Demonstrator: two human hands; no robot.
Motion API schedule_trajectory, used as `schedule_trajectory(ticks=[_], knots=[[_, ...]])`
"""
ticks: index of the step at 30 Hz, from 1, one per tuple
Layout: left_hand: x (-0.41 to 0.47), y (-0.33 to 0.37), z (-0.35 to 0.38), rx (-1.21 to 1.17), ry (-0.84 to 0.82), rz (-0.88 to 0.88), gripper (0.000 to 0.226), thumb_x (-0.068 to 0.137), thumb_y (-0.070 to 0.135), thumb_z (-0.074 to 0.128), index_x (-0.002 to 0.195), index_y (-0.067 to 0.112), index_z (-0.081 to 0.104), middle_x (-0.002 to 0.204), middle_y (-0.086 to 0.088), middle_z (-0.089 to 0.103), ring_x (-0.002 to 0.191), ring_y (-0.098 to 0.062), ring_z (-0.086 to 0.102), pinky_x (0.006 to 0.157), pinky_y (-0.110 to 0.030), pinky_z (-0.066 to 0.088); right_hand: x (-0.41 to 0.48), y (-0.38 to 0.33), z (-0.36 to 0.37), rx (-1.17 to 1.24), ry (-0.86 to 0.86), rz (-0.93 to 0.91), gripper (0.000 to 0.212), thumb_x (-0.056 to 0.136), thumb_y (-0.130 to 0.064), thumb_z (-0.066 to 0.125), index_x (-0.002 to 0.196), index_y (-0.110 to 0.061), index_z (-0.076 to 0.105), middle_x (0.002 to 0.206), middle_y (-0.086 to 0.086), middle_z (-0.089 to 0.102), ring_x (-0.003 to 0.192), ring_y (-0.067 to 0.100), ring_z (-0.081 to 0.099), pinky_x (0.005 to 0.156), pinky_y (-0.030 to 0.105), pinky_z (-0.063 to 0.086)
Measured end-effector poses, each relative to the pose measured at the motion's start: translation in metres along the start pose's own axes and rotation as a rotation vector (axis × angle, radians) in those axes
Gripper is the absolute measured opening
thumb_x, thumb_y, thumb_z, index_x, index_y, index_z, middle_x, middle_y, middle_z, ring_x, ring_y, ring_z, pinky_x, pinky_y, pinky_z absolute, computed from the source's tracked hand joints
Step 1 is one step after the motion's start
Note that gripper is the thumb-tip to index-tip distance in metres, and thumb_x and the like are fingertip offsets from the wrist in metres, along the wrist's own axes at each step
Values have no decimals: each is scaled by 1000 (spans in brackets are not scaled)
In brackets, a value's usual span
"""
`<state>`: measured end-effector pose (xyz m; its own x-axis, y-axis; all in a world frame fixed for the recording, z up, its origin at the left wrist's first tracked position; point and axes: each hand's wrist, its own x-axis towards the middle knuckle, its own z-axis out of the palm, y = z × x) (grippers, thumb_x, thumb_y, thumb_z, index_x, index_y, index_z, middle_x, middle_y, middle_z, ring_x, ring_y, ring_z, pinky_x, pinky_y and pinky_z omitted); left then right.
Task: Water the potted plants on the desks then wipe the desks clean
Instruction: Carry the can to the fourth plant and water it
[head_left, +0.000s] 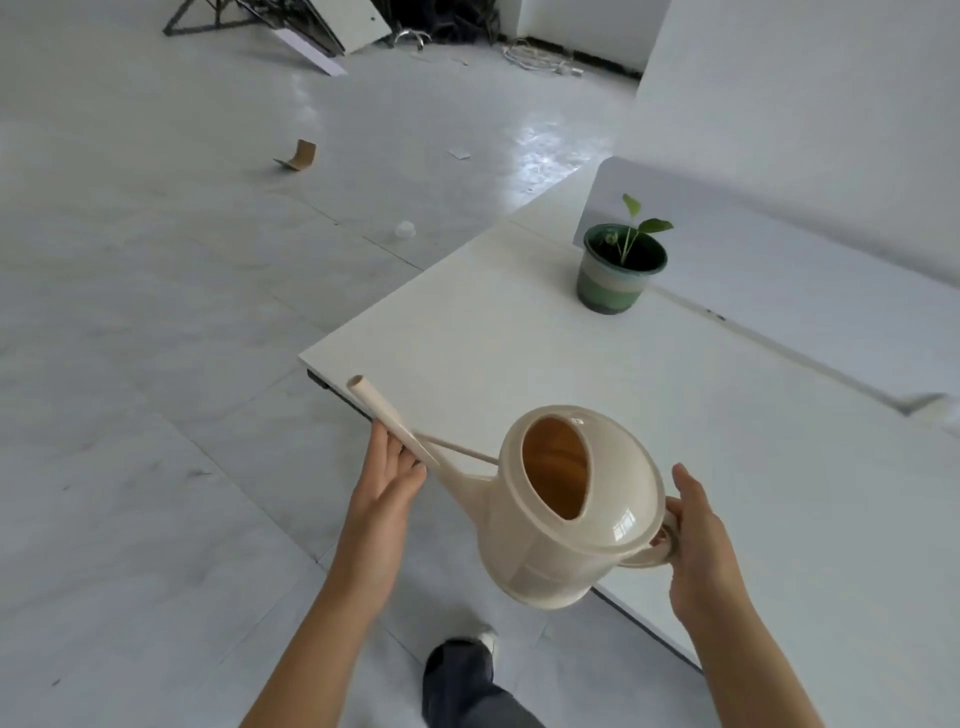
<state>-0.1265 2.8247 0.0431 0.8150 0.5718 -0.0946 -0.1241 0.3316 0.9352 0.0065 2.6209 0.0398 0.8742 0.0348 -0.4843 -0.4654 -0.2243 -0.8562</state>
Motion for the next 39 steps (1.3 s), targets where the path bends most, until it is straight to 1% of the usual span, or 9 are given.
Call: schedule_trajectory(ticks=[3,7,10,13,22,29,35,37,39], knots=[[44,-3,11,21,-88,-39,64,77,21,51,129,49,28,140,17,47,129,0,44,112,-32,30,29,-11,2,51,35,11,41,88,-47,42,61,-16,41,57,6,38,72,27,36,88,35,31],[98,-2,30,80,-96,-126,63,75,26,56,120,60,28,132,22,49,129,-6,44,110,-36,32,63,-23,3,90,13,17,43,91,-45,40,65,-12,49,67,10,44,77,26,40,94,39,31],[149,-3,41,129,-122,-184,61,82,30,62,118,61,25,133,16,50,124,-14,50,101,-35,38,86,-44,12,113,-17,2,65,94,-37,38,33,-15,45,39,-7,43,64,19,36,79,31,30],[194,-8,57,128,-150,-219,63,86,29,54,130,57,18,138,8,50,122,-18,53,100,-39,39,107,-62,20,149,11,20,69,94,-31,41,27,-17,50,33,-11,45,63,17,38,74,29,31],[300,-36,118,187,-385,-311,83,74,39,54,140,52,5,148,12,36,131,-20,43,108,-46,35,138,-94,25,217,166,5,27,88,-23,48,66,-10,58,85,14,55,85,25,49,75,35,34],[358,-53,166,261,-633,-382,64,90,44,47,141,49,8,146,6,40,124,-24,49,106,-46,39,135,-121,37,271,360,30,24,87,-11,49,66,-6,60,84,10,61,90,23,58,76,34,40],[385,-60,197,260,-724,-476,53,96,45,35,145,38,16,140,6,42,115,-26,55,104,-48,41,140,-143,55,239,507,10,11,89,-9,47,80,-9,54,83,10,46,86,22,48,52,24,39],[388,-63,202,255,-732,-520,53,96,44,34,145,36,17,130,9,45,114,-26,55,104,-47,41,143,-146,57,223,546,15,9,88,-9,48,82,-10,53,83,11,44,88,38,46,52,24,38],[390,-66,206,245,-731,-557,53,96,43,35,146,35,16,116,16,48,111,-26,56,104,-48,41,145,-146,60,195,579,37,12,88,-10,49,80,-5,56,83,26,43,106,48,43,52,24,38]])
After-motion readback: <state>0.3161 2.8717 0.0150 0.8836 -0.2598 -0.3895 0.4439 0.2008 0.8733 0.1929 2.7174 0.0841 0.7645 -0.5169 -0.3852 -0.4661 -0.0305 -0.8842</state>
